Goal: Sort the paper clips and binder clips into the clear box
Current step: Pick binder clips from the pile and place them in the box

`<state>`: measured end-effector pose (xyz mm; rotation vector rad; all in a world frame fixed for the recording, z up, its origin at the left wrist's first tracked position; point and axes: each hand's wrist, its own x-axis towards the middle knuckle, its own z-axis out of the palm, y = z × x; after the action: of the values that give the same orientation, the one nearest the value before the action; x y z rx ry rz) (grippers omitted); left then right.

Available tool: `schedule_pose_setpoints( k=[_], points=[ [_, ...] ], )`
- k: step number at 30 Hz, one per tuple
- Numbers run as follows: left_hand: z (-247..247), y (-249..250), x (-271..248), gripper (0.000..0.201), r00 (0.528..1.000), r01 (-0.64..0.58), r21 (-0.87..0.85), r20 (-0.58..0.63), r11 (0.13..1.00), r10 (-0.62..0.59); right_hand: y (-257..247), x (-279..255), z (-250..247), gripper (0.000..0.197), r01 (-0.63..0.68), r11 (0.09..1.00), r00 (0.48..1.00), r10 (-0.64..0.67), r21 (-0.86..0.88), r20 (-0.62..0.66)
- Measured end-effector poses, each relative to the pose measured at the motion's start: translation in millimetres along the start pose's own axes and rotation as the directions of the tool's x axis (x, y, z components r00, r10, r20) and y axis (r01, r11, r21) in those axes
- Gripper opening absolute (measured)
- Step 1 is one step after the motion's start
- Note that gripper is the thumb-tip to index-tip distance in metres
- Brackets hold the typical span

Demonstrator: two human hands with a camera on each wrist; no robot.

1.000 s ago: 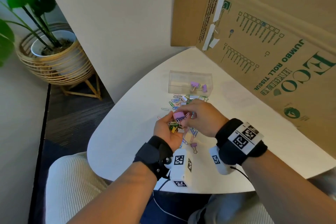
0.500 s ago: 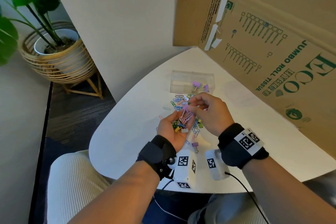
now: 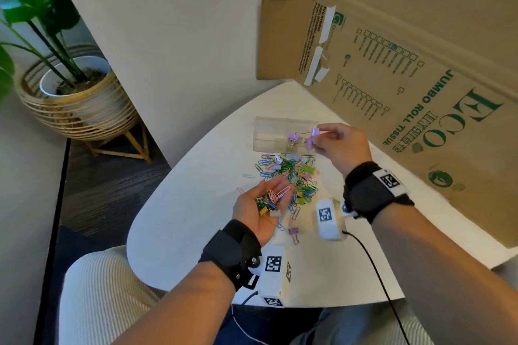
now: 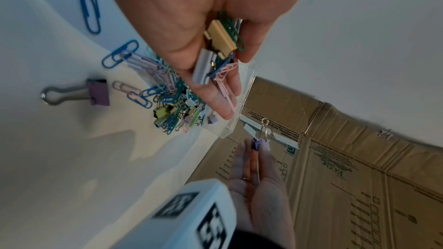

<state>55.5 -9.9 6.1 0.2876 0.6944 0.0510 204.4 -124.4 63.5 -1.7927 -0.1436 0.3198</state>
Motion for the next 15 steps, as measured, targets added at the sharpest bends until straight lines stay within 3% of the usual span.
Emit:
schedule_pose_setpoints(
  k=[3,6,8,10,12,15],
  points=[
    [-1,-2,-1,0.033,1.000,-0.003,0.022,-0.020,1.000,0.004,0,34,2,0.022,-0.061,0.998,0.997,0.060,-0.017,-0.049],
    [-3,-2,-4,0.036,1.000,-0.001,0.000,-0.022,1.000,0.001,-2,51,5,0.038,-0.077,0.981,0.995,0.064,-0.177,-0.076],
    [-4,0,-4,0.034,1.000,0.003,-0.017,-0.018,1.000,-0.003,-3,47,6,0.043,-0.053,0.954,0.996,0.030,-0.294,-0.084],
    [-5,3,-4,0.033,1.000,0.001,-0.040,-0.020,0.999,-0.002,-6,33,6,0.034,0.012,0.954,0.995,-0.040,-0.300,-0.089],
    [-5,4,-3,0.033,1.000,0.003,-0.048,-0.031,0.999,-0.005,-6,12,5,0.020,0.067,0.955,0.997,-0.073,-0.290,-0.010],
    [-2,4,-4,0.033,0.999,0.016,-0.016,-0.033,1.000,-0.017,-3,-21,6,0.011,0.116,0.928,0.969,-0.028,-0.353,0.244]
  ],
)
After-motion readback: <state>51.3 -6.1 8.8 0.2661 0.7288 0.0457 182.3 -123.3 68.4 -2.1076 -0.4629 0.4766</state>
